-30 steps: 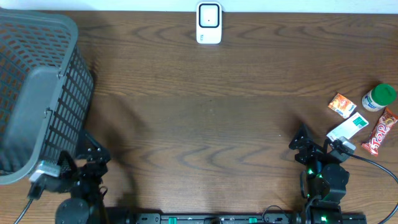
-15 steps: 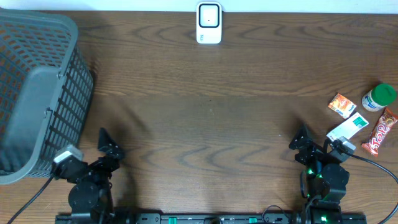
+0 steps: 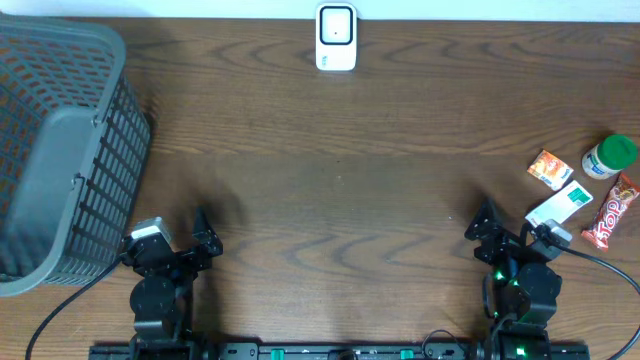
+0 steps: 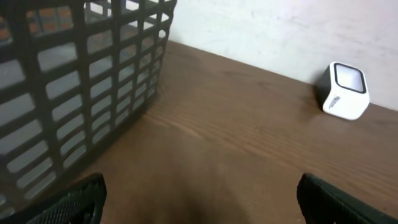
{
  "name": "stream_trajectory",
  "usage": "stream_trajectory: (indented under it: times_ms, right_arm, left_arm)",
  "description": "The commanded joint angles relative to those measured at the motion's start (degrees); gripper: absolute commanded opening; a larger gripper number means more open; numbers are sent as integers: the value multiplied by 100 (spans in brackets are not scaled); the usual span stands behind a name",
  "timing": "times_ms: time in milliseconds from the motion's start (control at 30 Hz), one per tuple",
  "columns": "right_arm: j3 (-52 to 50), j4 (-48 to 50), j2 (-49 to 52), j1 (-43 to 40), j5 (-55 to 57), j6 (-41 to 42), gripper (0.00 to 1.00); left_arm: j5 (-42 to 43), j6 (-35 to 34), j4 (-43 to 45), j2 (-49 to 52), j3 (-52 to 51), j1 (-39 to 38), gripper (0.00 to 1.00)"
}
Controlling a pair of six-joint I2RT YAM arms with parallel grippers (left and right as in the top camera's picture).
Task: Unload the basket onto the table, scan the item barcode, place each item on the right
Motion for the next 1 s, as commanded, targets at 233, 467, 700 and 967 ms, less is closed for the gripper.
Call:
stream_trajectory:
  times_ms: [233,467,700,967]
  right_arm:
    - [-7,-11,-13,-22,72,66,99]
    - [-7,-11,-13,-22,72,66,99]
    - [-7,-11,-13,-22,72,66,99]
    - [-7,-13,-13,-22,72,66,99]
  left_arm:
    - [-210,162,2,-48,-160,-129,98]
    - [-341,-203,1021,-50,-553,-374,98]
    - [-321,61,942,-50,-544,-374,98]
    - [118,116,918,-48,-540,-372,98]
